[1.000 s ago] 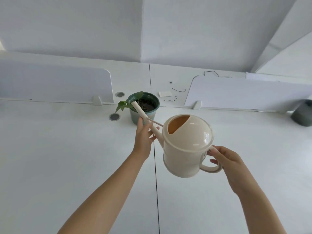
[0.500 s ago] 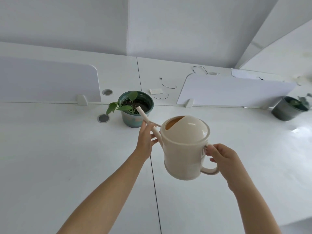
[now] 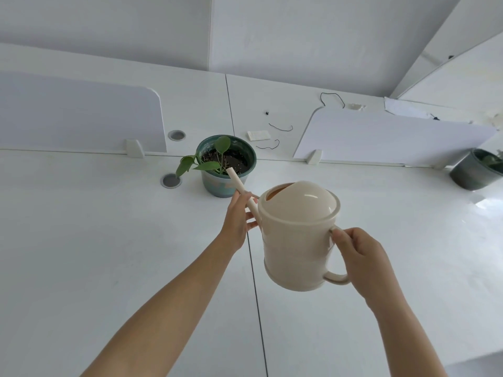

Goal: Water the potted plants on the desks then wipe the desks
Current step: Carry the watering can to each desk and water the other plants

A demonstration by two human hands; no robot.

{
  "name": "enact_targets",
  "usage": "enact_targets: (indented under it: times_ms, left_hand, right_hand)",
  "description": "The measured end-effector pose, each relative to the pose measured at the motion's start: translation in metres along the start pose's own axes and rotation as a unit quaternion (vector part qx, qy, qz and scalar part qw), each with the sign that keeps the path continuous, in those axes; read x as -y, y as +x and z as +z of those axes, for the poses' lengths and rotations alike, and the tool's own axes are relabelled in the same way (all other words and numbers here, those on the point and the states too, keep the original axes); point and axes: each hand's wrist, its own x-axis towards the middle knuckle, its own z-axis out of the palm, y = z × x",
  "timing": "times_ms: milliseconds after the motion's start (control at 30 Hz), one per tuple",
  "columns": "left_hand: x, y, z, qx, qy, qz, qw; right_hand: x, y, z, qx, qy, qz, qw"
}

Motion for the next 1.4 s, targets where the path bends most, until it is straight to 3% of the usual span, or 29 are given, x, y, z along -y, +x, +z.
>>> enact_targets:
  times_ms: [667,1167,1400]
  left_hand:
    - [-0.008,0.021,0.026,0.017,-0.024,-0.022,0.999]
    - [-0.007,-0.009,-0.021,-0.027,-0.022,0.015,0.999]
    - [0.01,-0.04,-0.047,-0.045,0.007,0.04,0.998]
  right_hand:
    - [0.02,0.017,-0.004,-0.062,-0.019,-0.025,0.998]
    - [0.003,-0.016,0.017,0.024,0.1,-0.006,0.995]
    - [-0.028,-0.032,0.02,0.067,0.101,-0.011,0.993]
